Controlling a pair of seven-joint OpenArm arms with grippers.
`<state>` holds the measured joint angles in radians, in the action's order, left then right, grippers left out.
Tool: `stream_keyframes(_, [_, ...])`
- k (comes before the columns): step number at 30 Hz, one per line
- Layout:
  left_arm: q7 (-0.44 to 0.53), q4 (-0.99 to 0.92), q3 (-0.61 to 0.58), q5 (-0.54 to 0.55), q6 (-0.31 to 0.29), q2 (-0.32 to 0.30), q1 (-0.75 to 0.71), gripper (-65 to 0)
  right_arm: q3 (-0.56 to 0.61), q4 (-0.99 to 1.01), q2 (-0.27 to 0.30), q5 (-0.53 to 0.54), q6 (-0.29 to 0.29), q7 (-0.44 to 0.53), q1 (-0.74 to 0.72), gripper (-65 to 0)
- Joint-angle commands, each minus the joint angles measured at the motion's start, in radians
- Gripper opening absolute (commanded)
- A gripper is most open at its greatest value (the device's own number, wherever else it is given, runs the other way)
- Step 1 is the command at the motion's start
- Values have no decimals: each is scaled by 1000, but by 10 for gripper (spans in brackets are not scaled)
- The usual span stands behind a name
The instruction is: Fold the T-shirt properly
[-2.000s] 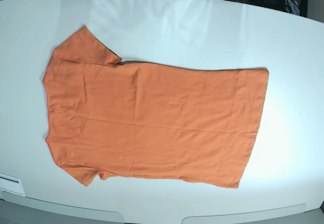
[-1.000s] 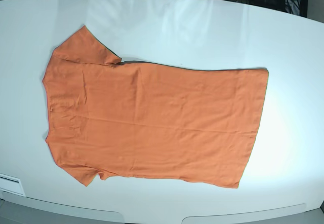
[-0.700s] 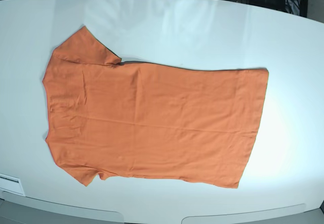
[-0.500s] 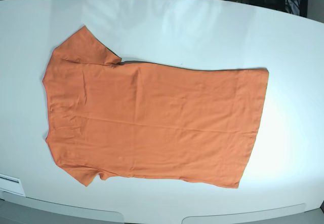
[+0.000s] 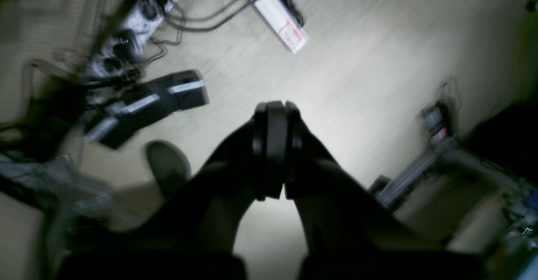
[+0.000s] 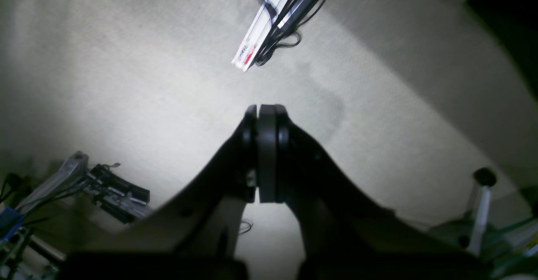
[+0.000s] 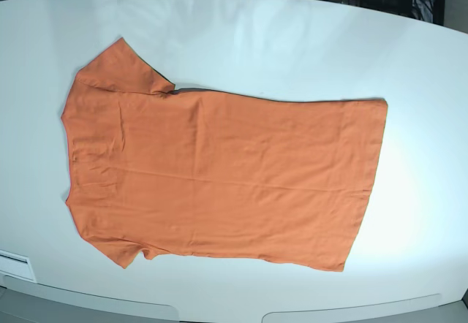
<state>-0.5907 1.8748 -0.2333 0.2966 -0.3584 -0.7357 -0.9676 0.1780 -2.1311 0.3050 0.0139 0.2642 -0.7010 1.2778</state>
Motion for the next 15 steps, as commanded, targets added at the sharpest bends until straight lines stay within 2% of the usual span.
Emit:
stream_keyframes(1, [11, 66, 22, -17, -8, -17, -31, -650, -1, -53, 14, 2, -10, 3, 31, -650])
stream_keyframes(3, [10, 164, 74, -72, -8, -21, -69, -650, -2, -129, 34, -37, -35, 0, 31, -650])
stream_keyframes(6, [16, 296, 153, -124, -5, -21, -97, -650, -2, -225, 42, -161, -78, -29, 31, -650])
stream_keyframes(9, [22, 391, 215, -171, 43, -20, -98, -650, -2, -225, 42, -283, -121, -54, 31, -650])
stream_keyframes(12, [81, 448, 269, -240, 84, -21, -98, -650, -2, -225, 42, -417, -181, -47, 31, -650])
stream_keyframes(15, [140, 464, 309, -296, 97, -21, -83, -650, -11, -225, 46, -490, -201, -37, 31, -650])
